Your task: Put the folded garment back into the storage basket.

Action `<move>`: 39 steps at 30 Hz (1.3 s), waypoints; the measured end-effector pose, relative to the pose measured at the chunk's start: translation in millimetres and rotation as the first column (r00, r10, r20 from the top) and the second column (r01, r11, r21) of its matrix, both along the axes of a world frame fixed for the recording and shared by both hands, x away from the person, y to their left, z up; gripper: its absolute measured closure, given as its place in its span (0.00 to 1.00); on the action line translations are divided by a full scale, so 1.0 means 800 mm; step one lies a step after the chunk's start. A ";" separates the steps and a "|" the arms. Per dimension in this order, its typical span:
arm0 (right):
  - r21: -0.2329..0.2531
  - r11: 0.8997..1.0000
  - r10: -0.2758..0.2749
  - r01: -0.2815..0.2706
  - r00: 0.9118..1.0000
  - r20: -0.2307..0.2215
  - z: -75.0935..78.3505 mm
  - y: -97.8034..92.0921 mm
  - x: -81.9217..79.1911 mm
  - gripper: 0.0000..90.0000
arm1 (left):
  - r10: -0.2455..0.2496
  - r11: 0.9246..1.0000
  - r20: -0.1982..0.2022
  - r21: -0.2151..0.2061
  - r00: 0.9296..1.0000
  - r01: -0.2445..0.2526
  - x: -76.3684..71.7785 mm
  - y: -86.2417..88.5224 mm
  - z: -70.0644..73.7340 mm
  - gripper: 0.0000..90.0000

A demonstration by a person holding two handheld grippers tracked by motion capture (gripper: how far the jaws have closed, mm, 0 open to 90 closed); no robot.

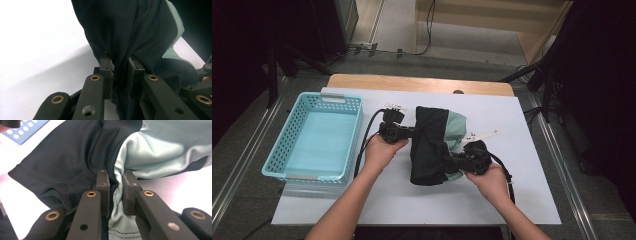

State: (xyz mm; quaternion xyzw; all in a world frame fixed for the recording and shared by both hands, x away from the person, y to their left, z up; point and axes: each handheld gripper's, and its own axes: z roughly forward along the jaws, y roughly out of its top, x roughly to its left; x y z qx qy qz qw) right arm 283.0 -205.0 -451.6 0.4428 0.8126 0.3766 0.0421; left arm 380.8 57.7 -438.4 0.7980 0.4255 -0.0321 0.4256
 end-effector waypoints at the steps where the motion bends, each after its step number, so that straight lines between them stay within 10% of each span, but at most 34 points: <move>1: -0.001 1.000 0.009 -0.009 1.000 0.003 0.000 0.002 0.001 0.85 | 0.004 1.000 0.001 0.000 1.000 -0.004 -0.001 0.003 0.000 0.88; 33: -0.002 0.996 0.090 -0.090 0.996 -0.003 -0.027 0.075 0.018 0.85 | 0.139 0.988 -0.001 0.069 0.990 -0.138 -0.017 0.066 -0.017 0.87; 39: -0.023 0.995 0.096 -0.096 0.995 -0.016 -0.043 0.086 0.021 0.85 | 0.143 0.986 0.055 0.085 0.988 -0.147 -0.018 0.065 -0.024 0.72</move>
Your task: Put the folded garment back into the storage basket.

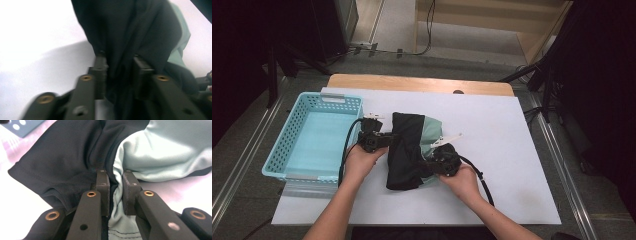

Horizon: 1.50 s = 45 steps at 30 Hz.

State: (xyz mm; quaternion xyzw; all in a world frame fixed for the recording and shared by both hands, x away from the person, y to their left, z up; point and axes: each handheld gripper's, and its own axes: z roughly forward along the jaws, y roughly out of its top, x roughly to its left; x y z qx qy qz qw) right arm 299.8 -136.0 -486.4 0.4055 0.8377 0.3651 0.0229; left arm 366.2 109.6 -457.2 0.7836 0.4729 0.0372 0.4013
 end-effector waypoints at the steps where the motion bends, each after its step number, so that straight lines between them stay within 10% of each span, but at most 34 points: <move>1: -0.002 1.000 0.001 -0.001 1.000 0.001 -0.002 0.001 0.000 0.85 | 0.003 1.000 0.009 -0.008 1.000 -0.003 0.000 0.001 0.001 0.64; 10: -0.012 1.000 -0.012 0.012 1.000 -0.015 -0.010 0.004 0.002 0.84 | -0.019 0.998 0.084 -0.060 0.996 0.024 -0.006 0.005 0.016 0.25; 14: -0.010 1.000 -0.008 0.008 1.000 -0.018 -0.012 0.004 0.003 0.81 | -0.074 0.996 0.049 -0.054 0.996 0.077 -0.008 0.004 0.013 0.21; 23: 0.014 1.000 0.021 -0.021 1.000 -0.008 -0.004 -0.001 0.001 0.55 | -0.062 0.998 0.058 -0.022 0.996 0.063 -0.008 0.005 0.006 0.03; 45: 0.067 0.992 0.105 -0.111 0.990 0.090 0.020 -0.055 -0.011 0.29 | -0.097 0.995 0.048 -0.025 0.994 0.098 -0.006 0.001 -0.003 0.00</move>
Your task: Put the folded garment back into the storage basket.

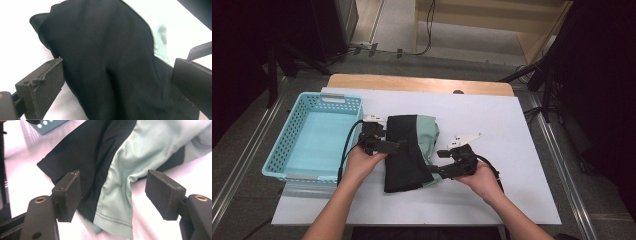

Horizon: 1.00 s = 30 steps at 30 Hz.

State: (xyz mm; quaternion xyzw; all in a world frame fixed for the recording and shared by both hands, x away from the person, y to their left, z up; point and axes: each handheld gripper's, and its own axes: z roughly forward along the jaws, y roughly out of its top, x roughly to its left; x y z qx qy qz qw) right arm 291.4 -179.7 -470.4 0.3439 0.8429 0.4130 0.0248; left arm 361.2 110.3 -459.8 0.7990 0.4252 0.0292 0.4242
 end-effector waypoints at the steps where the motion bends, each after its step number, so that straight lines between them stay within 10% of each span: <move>1: 0.007 1.000 0.001 -0.001 1.000 -0.001 0.001 -0.003 0.000 0.29 | 0.001 1.000 0.000 -0.001 1.000 -0.001 0.000 0.000 0.000 0.00; 30: -0.014 0.999 -0.033 0.034 0.998 0.048 0.006 -0.080 -0.030 0.28 | 0.003 0.999 -0.026 0.040 1.000 -0.002 0.004 -0.009 -0.023 0.00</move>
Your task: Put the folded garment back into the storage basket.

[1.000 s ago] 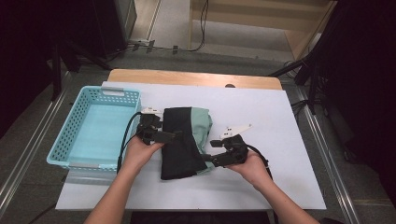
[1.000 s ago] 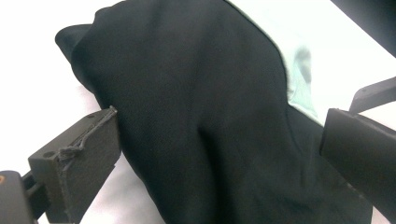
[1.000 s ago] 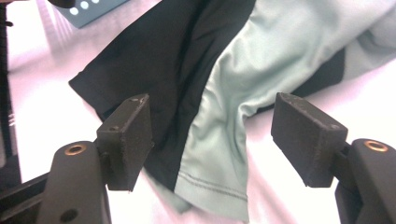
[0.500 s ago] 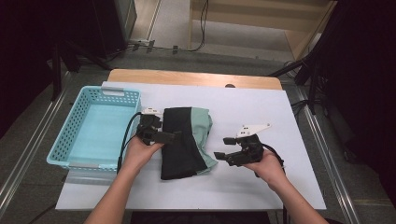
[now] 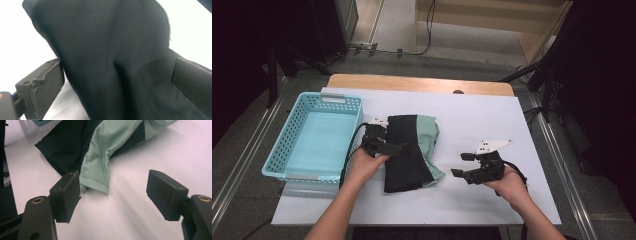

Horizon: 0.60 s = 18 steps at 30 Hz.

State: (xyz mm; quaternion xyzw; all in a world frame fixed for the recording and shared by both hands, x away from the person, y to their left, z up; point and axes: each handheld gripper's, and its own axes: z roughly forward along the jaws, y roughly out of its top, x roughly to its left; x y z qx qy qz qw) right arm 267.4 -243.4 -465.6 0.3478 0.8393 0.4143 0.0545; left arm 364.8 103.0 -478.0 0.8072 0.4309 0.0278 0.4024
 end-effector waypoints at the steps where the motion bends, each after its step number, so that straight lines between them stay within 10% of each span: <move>1: 0.001 1.000 -0.001 0.001 1.000 -0.002 -0.001 -0.003 -0.001 0.28 | 0.003 1.000 0.001 0.002 1.000 -0.003 0.000 -0.001 -0.001 0.00; 18: 0.024 0.999 -0.036 0.036 0.999 -0.001 -0.004 -0.032 -0.027 0.30 | -0.012 0.999 -0.052 0.036 0.999 0.014 0.011 -0.022 -0.029 0.00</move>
